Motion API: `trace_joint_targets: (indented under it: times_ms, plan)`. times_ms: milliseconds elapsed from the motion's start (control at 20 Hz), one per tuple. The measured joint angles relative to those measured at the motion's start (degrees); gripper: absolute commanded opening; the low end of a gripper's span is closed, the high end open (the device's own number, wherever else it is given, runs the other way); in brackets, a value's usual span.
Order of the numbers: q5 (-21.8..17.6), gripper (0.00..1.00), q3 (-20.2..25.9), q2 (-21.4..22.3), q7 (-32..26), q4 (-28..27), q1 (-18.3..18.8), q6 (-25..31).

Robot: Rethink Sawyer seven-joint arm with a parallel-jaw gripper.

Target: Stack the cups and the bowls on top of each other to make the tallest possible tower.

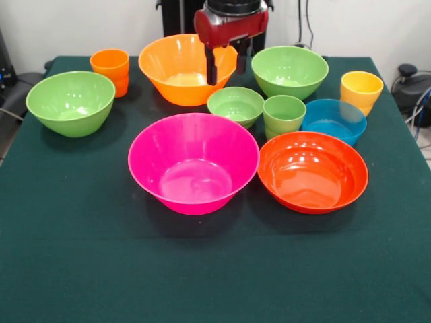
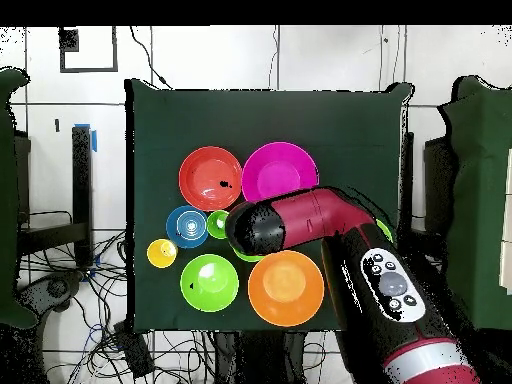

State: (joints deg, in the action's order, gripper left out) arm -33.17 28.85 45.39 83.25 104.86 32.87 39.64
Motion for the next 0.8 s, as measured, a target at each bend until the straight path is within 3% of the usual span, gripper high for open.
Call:
trace_joint_targets:
  times_ms: [800]
  plan:
    - [1.55,1.0,-1.87,3.82,4.25,6.24,-5.75,-9.19]
